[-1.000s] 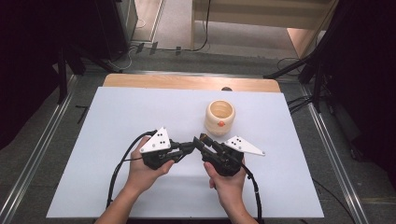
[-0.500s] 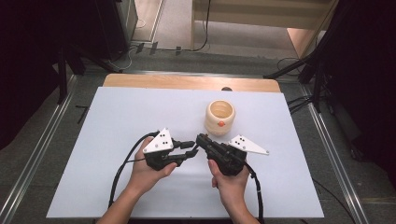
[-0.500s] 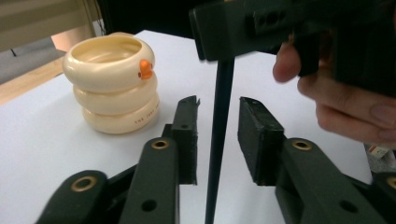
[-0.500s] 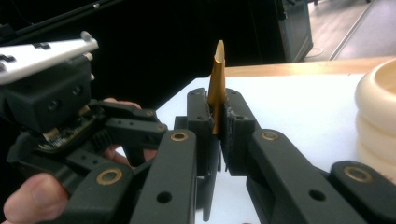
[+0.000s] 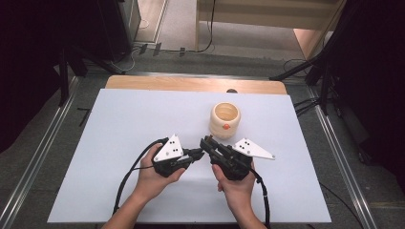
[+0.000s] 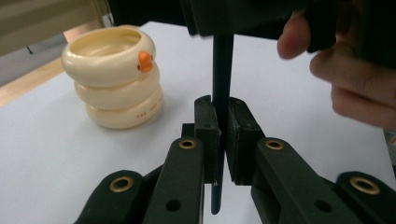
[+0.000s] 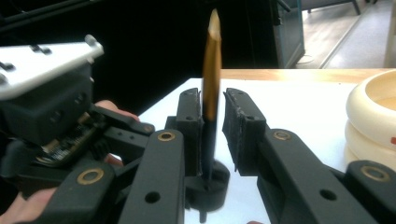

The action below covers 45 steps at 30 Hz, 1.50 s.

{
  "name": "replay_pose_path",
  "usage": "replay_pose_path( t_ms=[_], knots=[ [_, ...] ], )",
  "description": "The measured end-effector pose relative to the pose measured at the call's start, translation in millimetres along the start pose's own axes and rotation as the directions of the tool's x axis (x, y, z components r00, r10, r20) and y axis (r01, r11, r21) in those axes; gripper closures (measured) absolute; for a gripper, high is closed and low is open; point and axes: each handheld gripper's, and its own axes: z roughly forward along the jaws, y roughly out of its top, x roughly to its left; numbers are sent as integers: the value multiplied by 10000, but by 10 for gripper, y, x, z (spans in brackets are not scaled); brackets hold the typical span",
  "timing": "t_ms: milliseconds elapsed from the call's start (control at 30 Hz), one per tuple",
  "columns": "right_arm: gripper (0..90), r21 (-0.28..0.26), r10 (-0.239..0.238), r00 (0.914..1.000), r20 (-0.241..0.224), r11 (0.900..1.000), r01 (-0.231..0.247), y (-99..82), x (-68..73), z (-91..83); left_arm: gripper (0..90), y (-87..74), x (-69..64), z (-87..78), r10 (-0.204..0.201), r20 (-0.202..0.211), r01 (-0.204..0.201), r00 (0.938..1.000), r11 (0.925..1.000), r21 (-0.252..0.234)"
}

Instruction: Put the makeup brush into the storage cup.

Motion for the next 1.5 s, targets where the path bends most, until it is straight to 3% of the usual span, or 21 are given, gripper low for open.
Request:
replay_pose_path(
  t_ms=[267,400,567,667,800,933,1100,1233,1333,1500],
  knots=[
    [758,-53,114,9999,-27,9999,-114,-26,20,16,854,-9,-2,-12,-147,-89,145,9999,9996,-248],
    [829,27,147,9997,-169,9999,-147,-45,30,30,854,-12,3,-16,-199,-64,197,9998,9994,-299],
    [838,93,-96,9999,-84,9999,96,-46,32,35,832,-34,19,-15,-437,69,440,9990,9980,-461],
    [838,6,-212,9997,131,9998,212,-32,24,23,685,-42,23,-29,-492,38,493,9988,9970,-589],
    [838,-159,-360,9987,369,9992,367,4,-9,-12,581,-62,31,-63,-644,-269,626,9976,9962,-601],
    [838,-277,-449,9970,634,9985,467,48,-60,-60,484,-107,94,-146,-1041,-242,1016,9943,9910,-869],
    [838,-460,-492,9951,862,9975,533,103,-128,-109,294,-214,158,-307,-1273,-714,1191,9893,9868,-1098],
    [838,-510,-663,9932,960,9961,714,144,-155,-118,132,-316,236,-467,-1647,-1234,1491,9786,9807,-1266],
    [838,-573,-680,9922,1040,9956,743,158,-174,-118,62,-360,302,-568,-1998,-1467,1778,9688,9725,-1504],
    [838,-613,-800,9893,1223,9942,880,178,-203,-139,0,-417,353,-675,-2114,-1909,1822,9586,9702,-1596]
  ],
)
